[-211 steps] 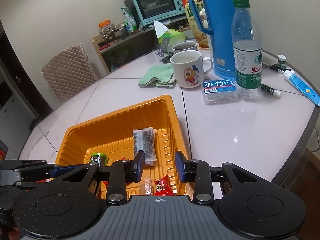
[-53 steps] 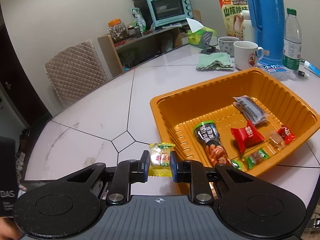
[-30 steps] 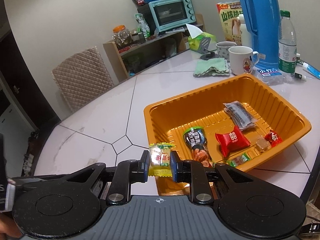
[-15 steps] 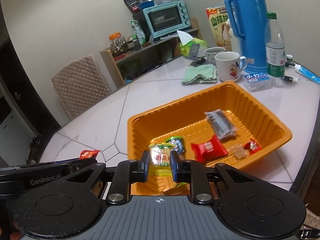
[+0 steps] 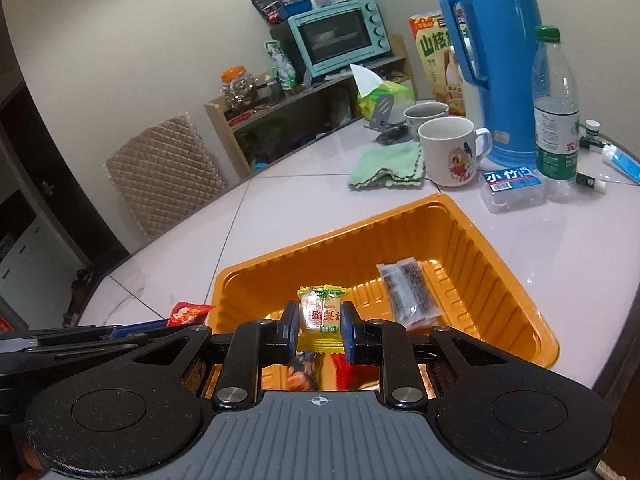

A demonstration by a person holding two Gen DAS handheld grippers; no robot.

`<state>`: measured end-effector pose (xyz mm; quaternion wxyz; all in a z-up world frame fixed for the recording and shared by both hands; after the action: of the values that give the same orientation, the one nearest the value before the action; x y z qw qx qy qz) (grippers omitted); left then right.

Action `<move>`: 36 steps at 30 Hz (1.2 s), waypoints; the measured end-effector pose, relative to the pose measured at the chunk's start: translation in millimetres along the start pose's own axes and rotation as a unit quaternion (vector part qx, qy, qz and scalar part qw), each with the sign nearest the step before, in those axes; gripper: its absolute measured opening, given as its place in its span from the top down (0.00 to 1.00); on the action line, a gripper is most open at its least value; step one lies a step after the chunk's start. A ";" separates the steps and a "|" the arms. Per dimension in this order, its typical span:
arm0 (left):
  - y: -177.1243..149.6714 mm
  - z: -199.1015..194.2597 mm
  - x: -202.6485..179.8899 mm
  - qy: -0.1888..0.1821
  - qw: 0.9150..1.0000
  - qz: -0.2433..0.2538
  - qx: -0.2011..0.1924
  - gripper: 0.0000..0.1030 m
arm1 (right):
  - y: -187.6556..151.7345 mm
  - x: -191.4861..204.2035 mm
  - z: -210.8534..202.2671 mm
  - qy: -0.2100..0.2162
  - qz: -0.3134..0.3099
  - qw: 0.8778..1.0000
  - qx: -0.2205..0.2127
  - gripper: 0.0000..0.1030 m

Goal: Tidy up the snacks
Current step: 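Carry the yellow and red candies over the orange tray with both tools, then open the right tool to drop the yellow candy while left holds red candy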

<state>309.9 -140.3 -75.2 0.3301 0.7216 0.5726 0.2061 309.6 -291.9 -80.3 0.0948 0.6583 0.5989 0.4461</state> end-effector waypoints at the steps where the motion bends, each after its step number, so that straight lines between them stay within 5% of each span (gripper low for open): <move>1: 1.3 4.3 -1.4 0.000 1.000 -0.001 0.003 0.82 | 3.1 -3.0 3.1 0.005 0.000 1.000 0.002 0.78; 22: 21.2 70.8 -13.0 0.012 0.999 -0.007 0.040 0.82 | 31.4 -39.4 76.3 0.045 0.006 0.997 0.064 0.78; 25: 21.4 72.7 -12.7 0.013 0.999 -0.007 0.041 0.82 | 33.5 -40.2 82.0 0.054 0.017 0.996 0.072 0.74; 29: 20.2 74.7 -12.9 0.014 0.999 -0.006 0.044 0.82 | 37.5 -43.4 82.4 0.053 0.029 0.996 0.062 0.53; 36: 19.2 80.0 -11.2 0.017 0.999 -0.009 0.050 0.82 | 37.4 -52.1 79.2 0.036 0.028 0.997 0.065 0.53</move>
<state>374.3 -172.7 -116.4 0.2857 0.7283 0.5942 0.1865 397.5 -314.9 -126.6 0.0171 0.6631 0.6108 0.4323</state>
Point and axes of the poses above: each gripper's, at about its wrist camera, not at the fingertips, and z roughly the way its jaws point, x to its left, y to its top, the point moved 7 cm from there along z, roughly the way its jaws point, and after that the axes turned 6 degrees about z, right-handed, at the moved point
